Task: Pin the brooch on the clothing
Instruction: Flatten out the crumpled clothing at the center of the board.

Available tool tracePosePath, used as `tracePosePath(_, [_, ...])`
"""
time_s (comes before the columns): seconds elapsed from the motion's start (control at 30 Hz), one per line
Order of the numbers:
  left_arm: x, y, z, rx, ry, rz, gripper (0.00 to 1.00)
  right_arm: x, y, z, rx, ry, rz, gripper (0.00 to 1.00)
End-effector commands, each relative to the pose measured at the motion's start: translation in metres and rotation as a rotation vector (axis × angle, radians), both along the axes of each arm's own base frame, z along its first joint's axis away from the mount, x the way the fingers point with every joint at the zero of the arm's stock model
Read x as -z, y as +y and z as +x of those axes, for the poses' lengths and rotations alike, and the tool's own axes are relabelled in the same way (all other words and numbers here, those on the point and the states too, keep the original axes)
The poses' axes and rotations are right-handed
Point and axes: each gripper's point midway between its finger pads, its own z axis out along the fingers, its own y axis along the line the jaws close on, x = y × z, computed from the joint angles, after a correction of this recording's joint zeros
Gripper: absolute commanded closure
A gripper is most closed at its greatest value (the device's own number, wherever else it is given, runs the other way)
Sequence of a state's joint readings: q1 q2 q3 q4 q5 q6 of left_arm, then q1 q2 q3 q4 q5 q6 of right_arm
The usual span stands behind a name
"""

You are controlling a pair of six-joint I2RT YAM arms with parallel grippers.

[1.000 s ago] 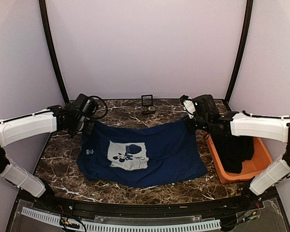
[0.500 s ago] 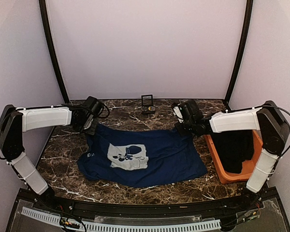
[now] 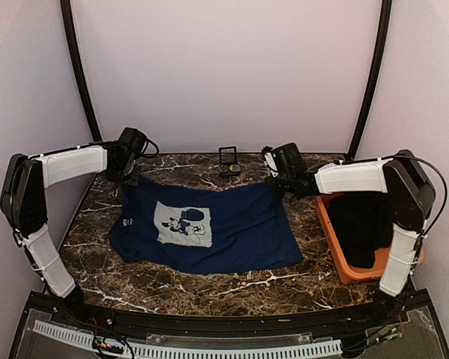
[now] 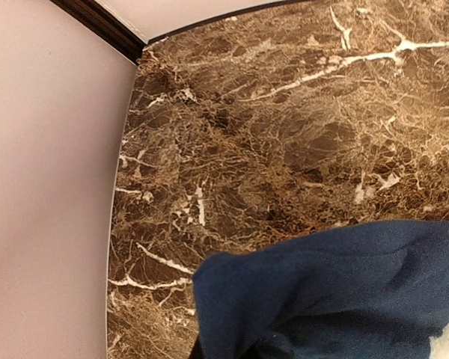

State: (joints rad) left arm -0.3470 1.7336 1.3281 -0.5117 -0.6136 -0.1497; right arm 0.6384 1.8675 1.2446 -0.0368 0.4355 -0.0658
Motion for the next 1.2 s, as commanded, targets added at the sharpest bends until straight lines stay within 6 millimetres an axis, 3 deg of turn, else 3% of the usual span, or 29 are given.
tracePosePath(0.0, [0.027,0.001,0.002,0.016,0.108,0.027,0.99,0.008,-0.002,0.011,0.037,0.011,0.0,0.95])
tracePosePath(0.07, [0.034,0.001,0.001,0.01,0.123,-0.008,0.96,0.012,-0.003,0.012,0.043,0.023,-0.004,0.89])
tracePosePath(0.13, [0.035,0.003,0.0,-0.006,0.12,-0.028,0.71,0.015,-0.004,0.013,0.047,0.034,-0.006,0.73])
tracePosePath(0.17, [0.034,0.004,0.0,-0.009,0.115,-0.035,0.52,0.015,-0.004,0.013,0.047,0.038,-0.008,0.63])
tracePosePath(0.2, [0.03,0.006,0.001,-0.017,0.104,-0.048,0.42,0.014,-0.002,0.013,0.041,0.044,-0.005,0.51])
tracePosePath(0.23, [0.026,0.007,0.001,-0.02,0.095,-0.053,0.26,0.012,-0.002,0.012,0.036,0.048,-0.006,0.47])
tracePosePath(0.3, [0.014,0.008,0.002,-0.023,0.065,-0.066,0.07,0.002,0.0,0.006,0.017,0.052,0.004,0.37])
tracePosePath(0.33, [0.003,0.007,0.002,-0.021,0.04,-0.082,0.04,-0.004,0.001,0.002,0.003,0.05,0.013,0.34])
tracePosePath(0.43, [-0.031,-0.002,0.0,0.014,-0.036,-0.159,0.01,-0.016,0.006,-0.019,-0.069,0.077,0.04,0.29])
tracePosePath(0.5, [-0.04,-0.014,-0.008,0.073,-0.046,-0.231,0.01,-0.015,0.015,-0.039,-0.148,0.139,0.054,0.28])
tracePosePath(0.6, [-0.036,-0.038,-0.026,0.179,-0.003,-0.336,0.01,-0.009,0.021,-0.066,-0.208,0.236,0.067,0.27])
tracePosePath(0.83, [0.011,-0.079,-0.083,0.358,0.185,-0.332,0.01,0.01,0.041,-0.118,-0.378,0.394,0.075,0.27])
tracePosePath(1.0, [0.036,-0.076,-0.099,0.36,0.274,-0.295,0.01,0.027,0.04,-0.126,-0.388,0.456,0.026,0.26])
tracePosePath(1.17, [0.065,-0.071,-0.108,0.337,0.391,-0.258,0.01,0.056,0.029,-0.126,-0.334,0.54,-0.059,0.26])
